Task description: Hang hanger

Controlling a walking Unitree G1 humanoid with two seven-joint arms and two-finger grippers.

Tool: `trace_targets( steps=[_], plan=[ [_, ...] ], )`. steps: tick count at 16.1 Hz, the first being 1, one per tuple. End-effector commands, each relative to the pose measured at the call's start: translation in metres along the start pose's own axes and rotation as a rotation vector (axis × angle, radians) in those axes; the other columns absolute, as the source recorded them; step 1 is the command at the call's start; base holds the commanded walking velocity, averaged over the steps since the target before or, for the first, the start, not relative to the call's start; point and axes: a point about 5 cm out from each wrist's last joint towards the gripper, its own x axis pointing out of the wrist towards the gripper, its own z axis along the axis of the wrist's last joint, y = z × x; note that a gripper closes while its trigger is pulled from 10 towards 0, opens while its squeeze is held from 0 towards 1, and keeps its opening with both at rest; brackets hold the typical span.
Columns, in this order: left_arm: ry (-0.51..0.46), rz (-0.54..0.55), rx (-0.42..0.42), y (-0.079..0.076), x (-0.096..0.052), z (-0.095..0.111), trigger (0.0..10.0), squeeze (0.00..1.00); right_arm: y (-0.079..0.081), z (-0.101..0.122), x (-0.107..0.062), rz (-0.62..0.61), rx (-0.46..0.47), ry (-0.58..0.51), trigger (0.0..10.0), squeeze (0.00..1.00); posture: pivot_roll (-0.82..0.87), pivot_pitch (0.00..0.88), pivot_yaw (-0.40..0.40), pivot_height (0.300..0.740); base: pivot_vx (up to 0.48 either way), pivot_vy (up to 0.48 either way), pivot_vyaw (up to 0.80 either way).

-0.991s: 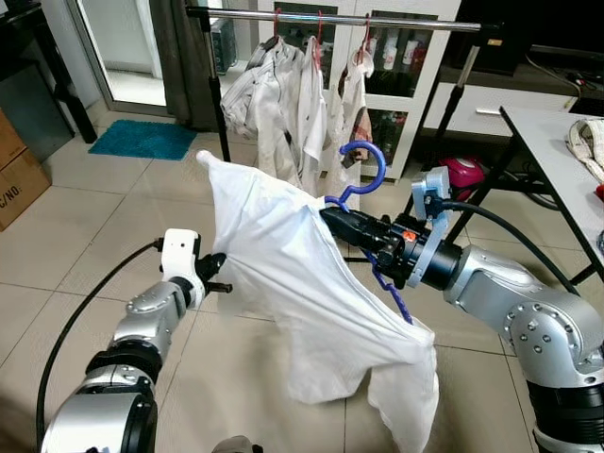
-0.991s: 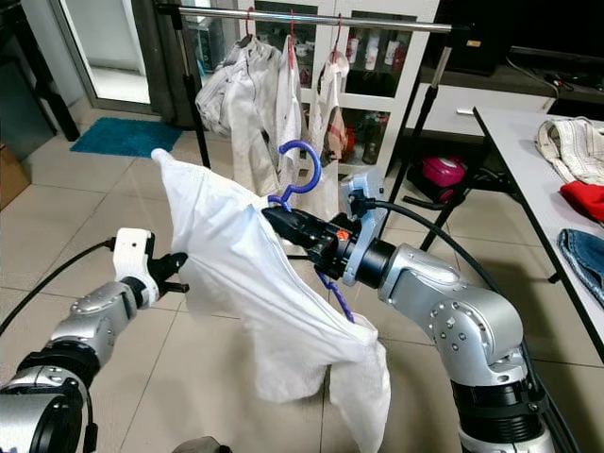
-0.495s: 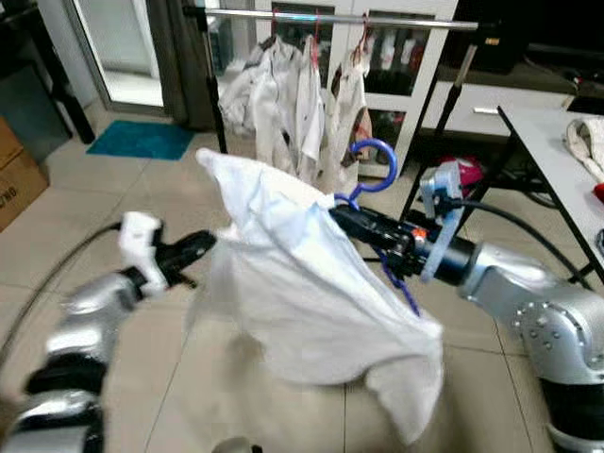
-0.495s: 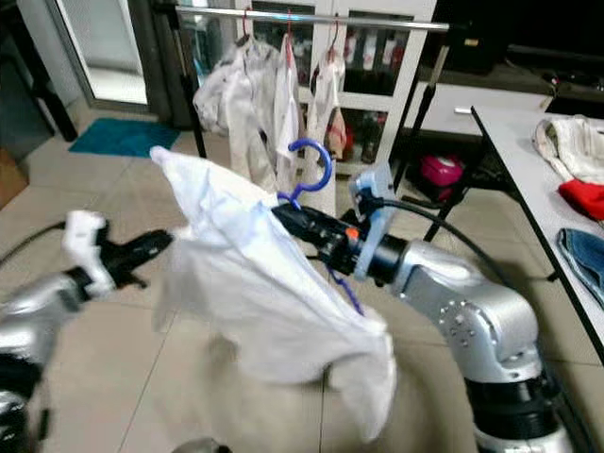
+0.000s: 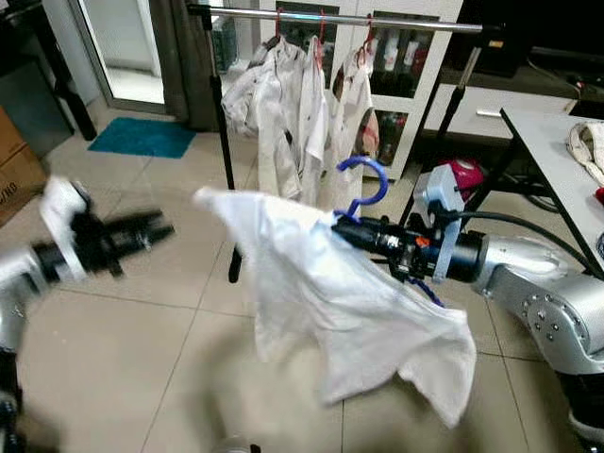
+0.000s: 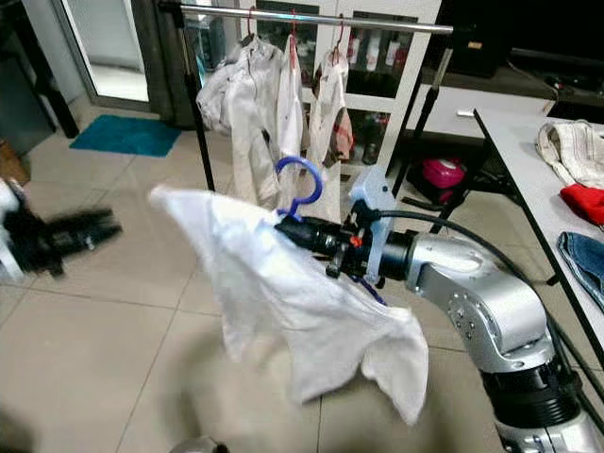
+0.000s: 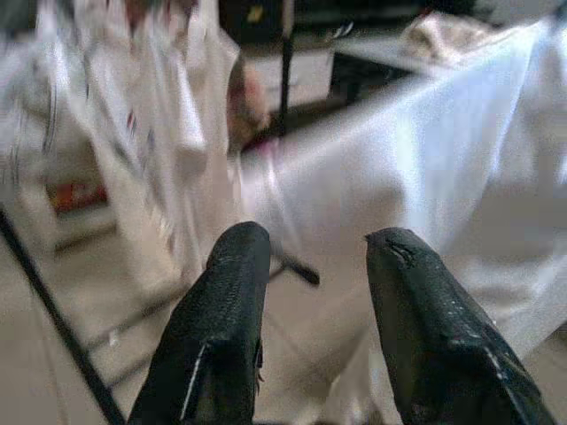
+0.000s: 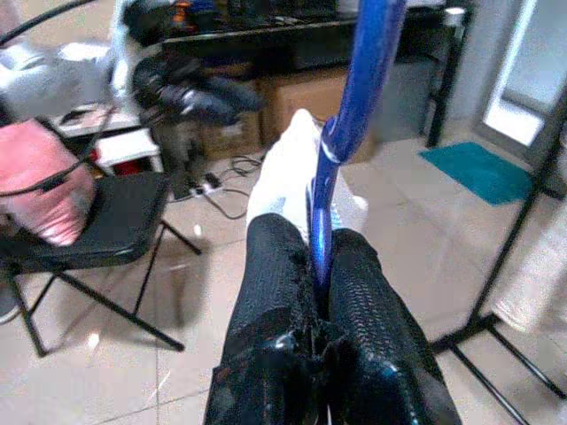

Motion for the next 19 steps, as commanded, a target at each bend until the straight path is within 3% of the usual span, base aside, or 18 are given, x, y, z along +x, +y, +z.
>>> trace_targets(
  steps=[1,2,4,5,6,11,14,15,16,18,19],
  plan=[
    [0.003,-0.045,0.022,-0.002,0.001,0.006,10.0,1.0,0.002,0.01,0.0,0.032,-0.067,-0.013,10.0,0.0,-0.03,0.0,-0.033,0.74,0.0,0.0,0.0],
    [0.031,-0.118,0.046,-0.005,0.002,0.014,10.0,1.0,0.004,0.011,0.0,0.081,-0.097,0.0,10.0,0.0,-0.03,0.0,-0.032,0.74,0.0,0.0,0.0],
    [0.046,-0.159,0.067,-0.005,0.002,0.021,10.0,1.0,0.007,0.013,-0.002,0.126,-0.113,0.002,10.0,0.0,-0.02,0.0,-0.029,0.74,0.0,0.0,0.0],
    [0.074,-0.196,0.083,-0.007,0.002,0.024,10.0,0.07,0.009,0.014,-0.003,0.158,-0.12,0.001,10.0,0.0,-0.02,0.0,-0.027,0.74,0.0,0.0,0.0],
    [0.098,-0.217,0.091,-0.007,0.002,0.024,10.0,0.0,0.01,0.015,-0.004,0.179,-0.124,0.0,10.0,0.0,-0.03,0.0,-0.025,0.74,0.0,0.0,0.0],
    [0.266,-0.31,0.093,-0.009,0.0,0.011,10.0,0.0,0.016,0.015,-0.007,0.259,-0.137,0.009,10.0,0.0,-0.03,0.0,-0.01,0.74,0.0,0.0,0.0],
    [0.287,-0.351,0.068,-0.01,0.0,0.006,10.0,0.0,0.015,0.014,-0.01,0.259,-0.138,0.012,10.0,0.0,-0.04,0.0,-0.002,0.74,0.0,0.0,0.0],
    [0.293,-0.356,0.068,-0.01,-0.001,0.005,8.2,0.0,0.014,0.014,-0.01,0.26,-0.138,0.013,10.0,0.0,-0.04,0.0,-0.002,0.74,0.0,0.0,0.0],
    [0.294,-0.356,0.067,-0.01,0.0,0.005,4.3,0.0,0.014,0.014,-0.01,0.261,-0.138,0.013,10.0,0.0,-0.04,0.0,-0.002,0.74,0.0,0.0,0.0],
    [0.281,-0.355,0.063,-0.01,0.001,0.005,0.0,0.0,0.014,0.014,-0.01,0.264,-0.139,0.012,10.0,0.0,-0.04,0.0,-0.001,0.74,0.0,0.0,0.0],
    [0.285,-0.362,0.063,-0.012,0.003,0.002,0.0,0.0,0.015,0.014,-0.01,0.266,-0.14,0.01,10.0,0.0,-0.04,0.0,0.0,0.74,0.0,0.0,0.0]
  ],
)
